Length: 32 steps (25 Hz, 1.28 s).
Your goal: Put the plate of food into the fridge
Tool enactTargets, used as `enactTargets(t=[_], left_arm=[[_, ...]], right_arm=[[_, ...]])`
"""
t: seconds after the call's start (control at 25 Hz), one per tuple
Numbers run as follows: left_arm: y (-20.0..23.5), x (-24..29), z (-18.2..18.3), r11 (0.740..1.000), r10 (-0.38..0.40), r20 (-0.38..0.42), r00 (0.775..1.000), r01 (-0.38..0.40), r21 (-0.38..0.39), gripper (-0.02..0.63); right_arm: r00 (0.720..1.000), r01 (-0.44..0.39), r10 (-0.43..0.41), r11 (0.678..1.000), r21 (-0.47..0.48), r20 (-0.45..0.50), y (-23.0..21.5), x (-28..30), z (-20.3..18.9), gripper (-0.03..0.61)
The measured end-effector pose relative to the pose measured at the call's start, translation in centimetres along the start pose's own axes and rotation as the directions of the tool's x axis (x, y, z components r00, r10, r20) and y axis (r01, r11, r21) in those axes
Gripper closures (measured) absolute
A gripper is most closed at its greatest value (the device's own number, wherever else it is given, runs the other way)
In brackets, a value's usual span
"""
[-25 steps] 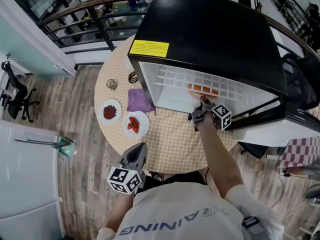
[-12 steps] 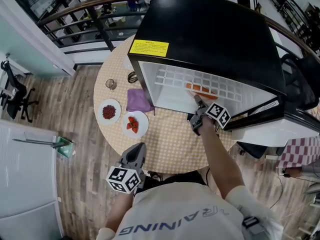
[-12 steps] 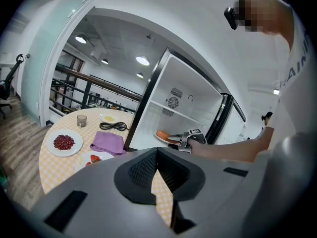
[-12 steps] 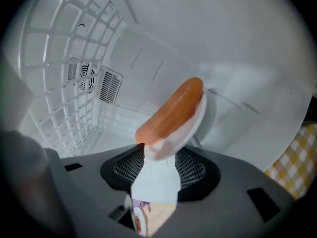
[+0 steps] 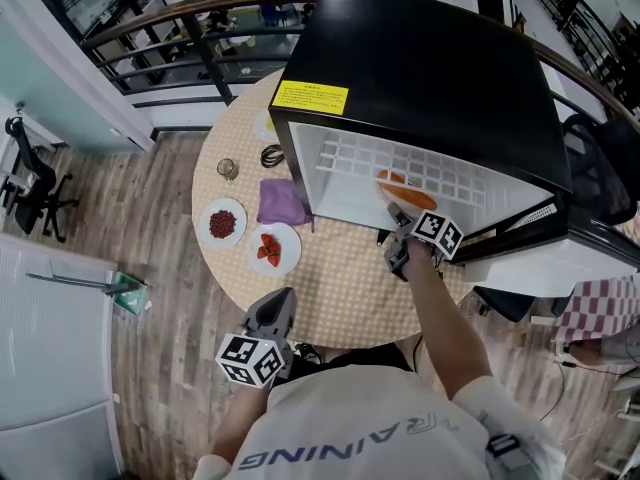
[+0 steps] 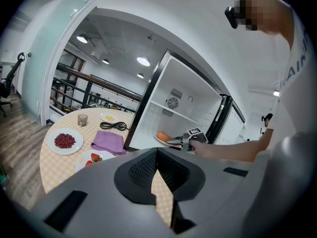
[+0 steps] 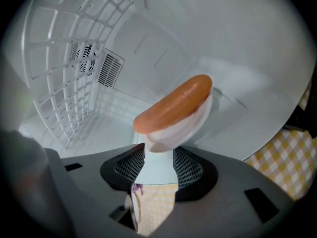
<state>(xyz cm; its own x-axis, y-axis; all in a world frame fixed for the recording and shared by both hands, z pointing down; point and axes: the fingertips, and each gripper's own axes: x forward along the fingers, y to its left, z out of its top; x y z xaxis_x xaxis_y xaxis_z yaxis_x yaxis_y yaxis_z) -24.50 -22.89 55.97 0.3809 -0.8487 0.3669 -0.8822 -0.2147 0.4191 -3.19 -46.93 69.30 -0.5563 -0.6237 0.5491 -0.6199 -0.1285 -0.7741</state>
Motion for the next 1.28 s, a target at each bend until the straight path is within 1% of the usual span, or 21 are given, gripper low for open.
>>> enactTargets(t=[0.12,0.24,0.36,0.4,0.48,0.56,0.6,0.68,0.76,0.8,0.88,0.96,1.0,1.04,1.08,1.16,1.28], left_arm=[[-0.1,-0.1,0.3,1.000,-0.005,0.009,1.000,0.005,0.002,0.606],[-0.2,-0.2,0.6,1.000,-0.012,0.014,1.000,0.012,0.005,0.606],[-0.5,-0.2,0.8,1.000,-0.026,0.017,1.000,0.026,0.009,0.606],[-0.6,-0.2,0.8,0.999,-0.031,0.017,0.999,0.031,0.012,0.606],[-0.9,-0.3,0.7,0.999,-0.038,0.015,0.999,0.038,0.015,0.606],[-1.0,-0.4,0.6,0.999,-0.041,0.012,0.999,0.041,0.015,0.606],[-1.0,-0.5,0.6,0.999,-0.042,0.011,0.999,0.042,0.014,0.606],[-1.0,-0.7,0.5,0.999,-0.043,0.009,0.999,0.043,0.011,0.606],[-0.9,-0.9,0.4,0.999,-0.042,0.008,0.999,0.042,0.004,0.606],[-0.9,-1.0,0.3,0.999,-0.041,0.009,0.999,0.041,0.002,0.606],[-0.9,-1.0,0.3,0.999,-0.043,0.011,0.999,0.043,-0.001,0.606],[-1.0,-1.0,0.5,0.999,-0.049,0.016,0.999,0.049,0.000,0.606],[-1.1,-1.0,0.7,0.999,-0.052,0.018,0.998,0.052,0.003,0.606],[-1.2,-1.0,0.8,0.998,-0.057,0.020,0.998,0.057,0.007,0.606],[-1.3,-1.0,1.0,0.998,-0.063,0.022,0.998,0.063,0.013,0.606],[-1.7,-0.7,1.5,0.996,-0.079,0.030,0.996,0.078,0.032,0.606],[-2.4,-0.2,2.3,0.993,-0.108,0.041,0.993,0.105,0.060,0.606]], right_arm=[[0.999,-0.034,0.034,0.997,0.072,-0.001,-0.3,-0.7,-0.7,0.393],[0.998,-0.056,0.056,0.992,0.113,0.003,-0.8,-1.5,-1.1,0.393],[0.999,-0.044,0.045,0.993,0.106,-0.001,-1.4,-1.9,-1.4,0.396],[0.999,-0.036,0.037,0.996,0.084,-0.005,-1.5,-1.9,-1.5,0.394],[1.000,-0.012,0.012,1.000,0.006,-0.023,-1.4,-1.9,-1.6,0.394],[0.998,0.023,-0.030,0.993,-0.116,-0.062,-1.2,-1.9,-1.9,0.394],[0.994,0.047,-0.065,0.980,-0.191,-0.085,-1.2,-1.9,-2.1,0.394],[0.981,0.097,-0.147,0.939,-0.330,-0.129,-1.3,-1.9,-2.7,0.394],[0.967,0.124,-0.202,0.903,-0.410,-0.152,-1.6,-2.0,-3.3,0.394],[0.965,0.129,-0.212,0.895,-0.428,-0.152,-1.7,-2.2,-3.4,0.394],[0.969,0.119,-0.200,0.892,-0.436,-0.144,-1.3,-2.7,-3.5,0.394],[0.978,0.091,-0.164,0.896,-0.434,-0.132,-0.4,-3.4,-3.7,0.401],[0.982,0.075,-0.143,0.895,-0.440,-0.123,0.3,-4.0,-3.8,0.434],[0.987,0.058,-0.120,0.890,-0.453,-0.110,0.9,-4.7,-4.1,0.520],[0.991,0.037,-0.094,0.881,-0.472,-0.097,1.6,-5.5,-4.3,0.545],[0.997,0.008,-0.048,0.857,-0.516,-0.065,2.6,-7.2,-4.7,0.555],[1.000,-0.002,-0.008,0.825,-0.566,-0.015,3.3,-9.6,-5.1,0.557]])
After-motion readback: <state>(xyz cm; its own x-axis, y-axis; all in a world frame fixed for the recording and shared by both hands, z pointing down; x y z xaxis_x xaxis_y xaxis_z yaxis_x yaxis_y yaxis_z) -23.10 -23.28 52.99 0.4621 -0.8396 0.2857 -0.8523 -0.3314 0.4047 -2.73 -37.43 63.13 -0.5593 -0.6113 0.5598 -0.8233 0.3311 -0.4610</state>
